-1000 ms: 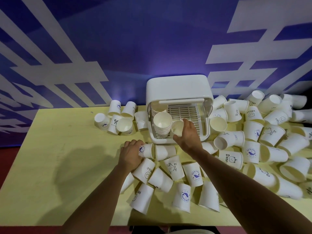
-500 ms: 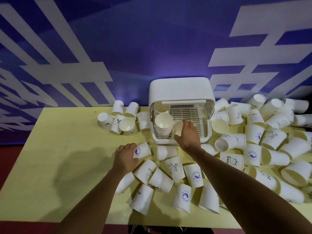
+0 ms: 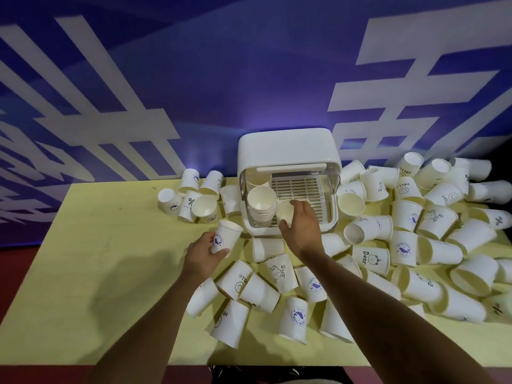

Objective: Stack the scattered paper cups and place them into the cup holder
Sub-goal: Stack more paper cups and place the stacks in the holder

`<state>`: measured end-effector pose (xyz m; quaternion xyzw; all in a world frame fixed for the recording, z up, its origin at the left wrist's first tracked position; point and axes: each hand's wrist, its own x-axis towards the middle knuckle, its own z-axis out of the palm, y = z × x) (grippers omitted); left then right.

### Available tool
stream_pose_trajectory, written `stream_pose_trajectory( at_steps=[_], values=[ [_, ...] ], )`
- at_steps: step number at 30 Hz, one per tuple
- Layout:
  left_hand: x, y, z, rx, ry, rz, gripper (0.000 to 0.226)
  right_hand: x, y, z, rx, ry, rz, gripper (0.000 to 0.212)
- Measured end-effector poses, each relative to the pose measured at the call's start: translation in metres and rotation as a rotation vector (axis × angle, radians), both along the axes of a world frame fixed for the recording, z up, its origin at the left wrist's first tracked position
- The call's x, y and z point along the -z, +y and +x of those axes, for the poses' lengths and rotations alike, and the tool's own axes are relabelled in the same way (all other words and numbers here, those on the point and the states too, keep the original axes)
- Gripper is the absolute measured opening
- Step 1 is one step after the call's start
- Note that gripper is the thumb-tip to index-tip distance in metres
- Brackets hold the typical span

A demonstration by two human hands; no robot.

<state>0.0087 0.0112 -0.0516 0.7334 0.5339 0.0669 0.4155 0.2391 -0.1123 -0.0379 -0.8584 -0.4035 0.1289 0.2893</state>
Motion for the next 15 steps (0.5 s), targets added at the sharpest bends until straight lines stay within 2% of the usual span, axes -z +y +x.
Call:
stream_pose_trajectory(
  at_steps=[4,11,15],
  values=[
    [-0.013,-0.011,0.005,-0.073,-0.113,-0.108,0.052,-0.007,-0.015,-0.013,-0.031,0.096,0.026,0.048],
    [-0.020,-0.036,0.020,0.037,-0.206,-0.157,0.050,-0.029,-0.024,-0.027,-0.079,0.322,0.072,0.062],
    [-0.028,-0.046,0.036,0.065,-0.213,-0.162,0.050,-0.039,-0.027,-0.023,-0.090,0.347,0.094,0.055]
  ],
)
